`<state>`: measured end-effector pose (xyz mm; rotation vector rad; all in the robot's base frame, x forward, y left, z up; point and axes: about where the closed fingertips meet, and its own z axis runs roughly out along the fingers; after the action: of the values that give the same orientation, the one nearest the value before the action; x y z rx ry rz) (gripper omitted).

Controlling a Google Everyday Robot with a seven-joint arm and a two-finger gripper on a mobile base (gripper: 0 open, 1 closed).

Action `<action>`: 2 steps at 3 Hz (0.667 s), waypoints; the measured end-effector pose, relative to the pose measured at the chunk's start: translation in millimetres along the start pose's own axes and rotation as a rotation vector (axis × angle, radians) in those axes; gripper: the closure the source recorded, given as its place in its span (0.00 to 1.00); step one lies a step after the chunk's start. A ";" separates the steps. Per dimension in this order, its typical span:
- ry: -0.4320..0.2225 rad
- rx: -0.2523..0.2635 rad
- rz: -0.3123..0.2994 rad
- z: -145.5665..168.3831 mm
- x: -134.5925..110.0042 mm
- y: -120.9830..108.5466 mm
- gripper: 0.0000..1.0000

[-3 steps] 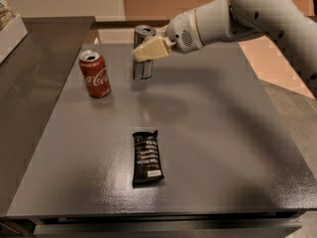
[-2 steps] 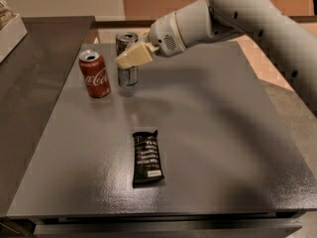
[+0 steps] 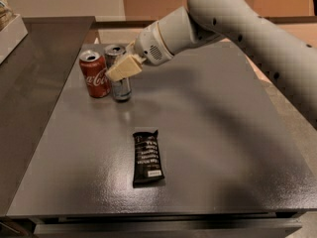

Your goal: Move redbull can near coke can

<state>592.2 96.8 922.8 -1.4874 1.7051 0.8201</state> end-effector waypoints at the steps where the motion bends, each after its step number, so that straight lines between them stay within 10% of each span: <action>1: 0.020 0.022 -0.007 7.7 7.8 -2.2 0.75; 2: 0.020 0.017 -0.008 9.3 6.9 -0.9 0.52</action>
Offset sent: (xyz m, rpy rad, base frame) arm 0.0022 0.0014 -0.0096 -0.0207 -0.0132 -0.0138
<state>593.5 100.7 912.0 -1.4946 1.7160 0.7871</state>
